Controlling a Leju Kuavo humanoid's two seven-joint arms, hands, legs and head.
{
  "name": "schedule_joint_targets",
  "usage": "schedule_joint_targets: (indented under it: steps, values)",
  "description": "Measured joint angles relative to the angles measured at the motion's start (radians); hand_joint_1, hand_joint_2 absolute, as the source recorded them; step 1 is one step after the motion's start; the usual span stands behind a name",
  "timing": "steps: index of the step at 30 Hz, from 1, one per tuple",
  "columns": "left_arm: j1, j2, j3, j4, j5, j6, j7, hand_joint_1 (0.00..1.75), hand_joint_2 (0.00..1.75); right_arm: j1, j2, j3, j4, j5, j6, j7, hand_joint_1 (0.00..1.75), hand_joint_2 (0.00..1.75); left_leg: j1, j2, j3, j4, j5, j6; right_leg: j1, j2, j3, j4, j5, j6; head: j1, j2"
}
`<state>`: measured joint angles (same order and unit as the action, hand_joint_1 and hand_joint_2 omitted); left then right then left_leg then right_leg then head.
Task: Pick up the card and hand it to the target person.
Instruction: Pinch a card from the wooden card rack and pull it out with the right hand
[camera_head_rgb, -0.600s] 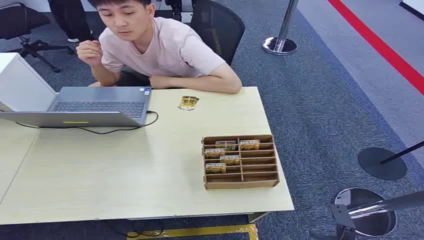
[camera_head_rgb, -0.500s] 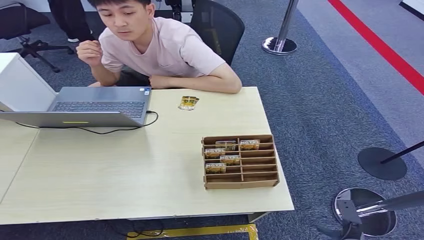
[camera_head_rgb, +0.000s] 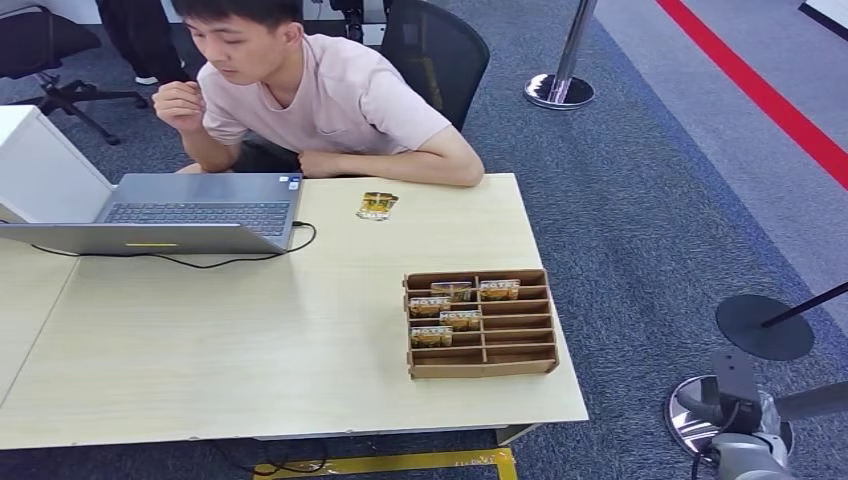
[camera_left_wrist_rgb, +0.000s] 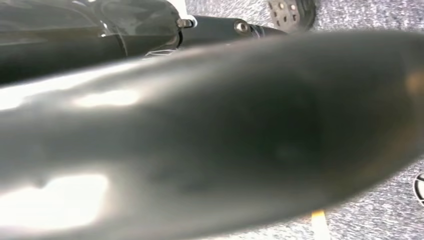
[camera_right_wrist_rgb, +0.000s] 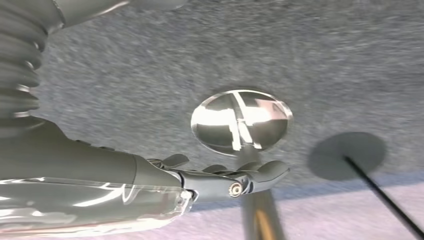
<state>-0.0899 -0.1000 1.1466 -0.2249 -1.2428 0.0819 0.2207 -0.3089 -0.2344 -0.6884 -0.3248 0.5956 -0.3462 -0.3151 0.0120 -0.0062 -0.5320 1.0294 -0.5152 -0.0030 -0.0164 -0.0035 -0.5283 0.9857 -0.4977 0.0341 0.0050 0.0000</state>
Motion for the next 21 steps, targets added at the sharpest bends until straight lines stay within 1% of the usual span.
schedule_joint_targets:
  steps: [4, 7, 16, 21]
  values:
    - [-0.002, -0.001, 0.015, 0.002, 0.000, 0.002, 0.006, 0.00, 0.00, -0.018, -0.001, 0.013, -0.033, 0.013, 0.012, -0.029, 0.00, 1.75, 0.000, 0.000, 0.000, 0.000, 0.000, 0.000, 0.000, 0.000, 0.000, 0.000, 0.000, 0.000, 0.000, 0.000]
    - [-0.005, -0.001, 0.021, 0.005, 0.000, 0.002, 0.009, 0.00, 0.00, -0.024, 0.003, 0.043, -0.076, 0.025, 0.030, -0.035, 0.00, 1.75, 0.000, 0.000, 0.000, 0.000, 0.000, 0.000, 0.000, 0.000, 0.000, 0.000, 0.000, 0.000, 0.000, 0.000]
    - [-0.006, -0.001, 0.029, 0.006, 0.003, 0.002, 0.008, 0.00, 0.00, 0.007, 0.032, 0.181, -0.291, 0.034, 0.079, 0.029, 0.00, 1.75, 0.000, 0.000, 0.000, 0.000, 0.000, 0.000, 0.000, 0.000, 0.000, 0.000, 0.000, 0.000, 0.000, 0.000]
    - [-0.006, -0.001, 0.032, 0.006, 0.003, 0.002, 0.008, 0.00, 0.00, 0.019, 0.044, 0.211, -0.352, 0.033, 0.082, 0.034, 0.00, 1.75, 0.000, 0.000, 0.000, 0.000, 0.000, 0.000, 0.000, 0.000, 0.000, 0.000, 0.000, 0.000, 0.000, 0.000]
